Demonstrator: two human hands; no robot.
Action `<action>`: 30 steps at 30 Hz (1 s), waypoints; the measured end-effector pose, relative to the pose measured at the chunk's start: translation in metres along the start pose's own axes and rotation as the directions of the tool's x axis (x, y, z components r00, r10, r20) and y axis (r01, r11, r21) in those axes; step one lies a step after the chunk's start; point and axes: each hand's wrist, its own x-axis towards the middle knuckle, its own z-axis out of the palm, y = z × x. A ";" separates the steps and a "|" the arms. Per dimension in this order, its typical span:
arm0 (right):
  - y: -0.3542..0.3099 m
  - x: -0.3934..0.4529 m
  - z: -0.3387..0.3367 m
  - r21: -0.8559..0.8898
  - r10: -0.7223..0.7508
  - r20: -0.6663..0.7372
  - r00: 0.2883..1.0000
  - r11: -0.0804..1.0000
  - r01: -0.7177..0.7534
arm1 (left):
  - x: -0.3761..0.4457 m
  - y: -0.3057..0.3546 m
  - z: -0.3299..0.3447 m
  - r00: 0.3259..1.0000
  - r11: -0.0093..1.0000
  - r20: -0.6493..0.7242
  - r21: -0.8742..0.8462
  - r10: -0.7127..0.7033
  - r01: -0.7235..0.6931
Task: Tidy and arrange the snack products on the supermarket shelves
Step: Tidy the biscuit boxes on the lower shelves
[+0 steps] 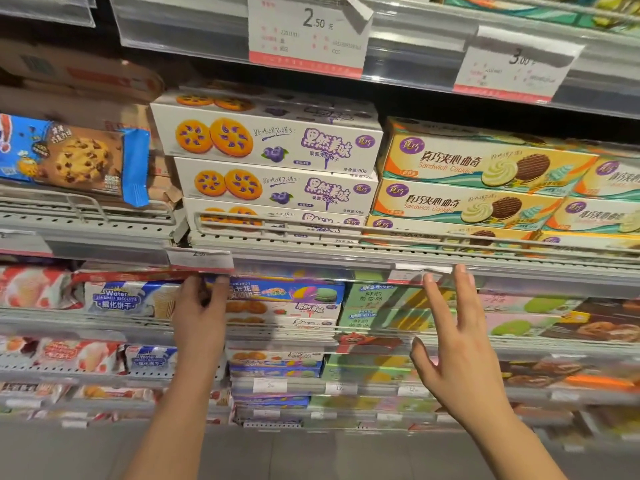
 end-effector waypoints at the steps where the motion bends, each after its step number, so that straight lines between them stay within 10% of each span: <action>1: 0.000 0.000 0.000 0.002 0.003 0.004 1.000 1.000 -0.003 | 0.002 0.001 0.001 0.999 0.999 -0.013 -0.011 -0.030 0.030; 18: 0.012 -0.001 0.002 0.038 -0.041 -0.004 0.999 0.998 0.041 | -0.016 0.018 -0.038 0.953 0.899 -0.009 -0.336 -0.302 0.281; 25: 0.021 -0.020 -0.006 0.330 -0.078 -0.034 0.996 0.940 0.085 | -0.082 0.029 -0.067 0.919 0.854 0.087 -0.343 -0.385 0.391; 30: 0.011 -0.052 0.006 0.698 -0.114 0.373 0.921 0.688 -0.197 | -0.127 0.027 -0.069 0.863 0.806 0.101 -0.318 -0.494 0.499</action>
